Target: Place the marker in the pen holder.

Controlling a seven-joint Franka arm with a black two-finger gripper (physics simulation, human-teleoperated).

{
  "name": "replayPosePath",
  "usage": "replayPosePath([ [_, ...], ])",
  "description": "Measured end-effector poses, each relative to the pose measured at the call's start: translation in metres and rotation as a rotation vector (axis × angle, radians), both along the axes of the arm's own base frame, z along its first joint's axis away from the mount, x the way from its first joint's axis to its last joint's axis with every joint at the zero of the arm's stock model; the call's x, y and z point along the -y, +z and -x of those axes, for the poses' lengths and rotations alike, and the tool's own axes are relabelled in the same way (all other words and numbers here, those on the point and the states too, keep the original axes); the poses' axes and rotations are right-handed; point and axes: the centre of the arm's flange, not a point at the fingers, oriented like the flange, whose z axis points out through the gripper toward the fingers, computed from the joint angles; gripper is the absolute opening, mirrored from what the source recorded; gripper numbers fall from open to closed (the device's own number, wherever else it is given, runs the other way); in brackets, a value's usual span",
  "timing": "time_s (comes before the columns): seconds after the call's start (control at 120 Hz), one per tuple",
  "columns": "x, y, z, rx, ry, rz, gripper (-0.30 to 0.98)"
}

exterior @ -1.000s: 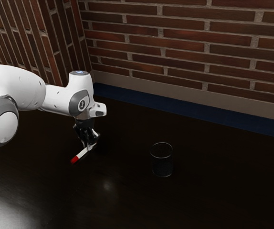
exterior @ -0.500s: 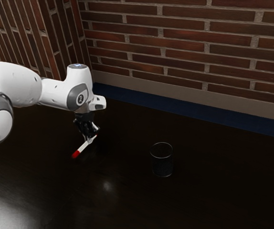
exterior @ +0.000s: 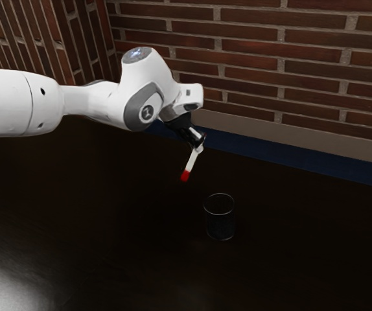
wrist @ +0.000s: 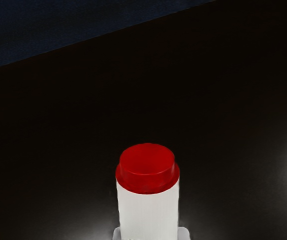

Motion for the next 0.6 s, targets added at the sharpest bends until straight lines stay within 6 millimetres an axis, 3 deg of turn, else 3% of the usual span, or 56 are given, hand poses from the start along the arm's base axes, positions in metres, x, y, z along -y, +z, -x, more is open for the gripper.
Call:
replayPosePath([
  [0.083,0.033,0.018,-0.001,0.082,-0.042,0.038,-0.1],
  [0.217,0.058,0.022,0.001,0.145,-0.071,0.075,-0.1],
  [0.325,0.071,0.008,0.004,0.154,-0.087,0.092,-0.1],
  [0.6,0.082,-0.009,0.016,0.164,-0.106,0.104,-0.1],
])
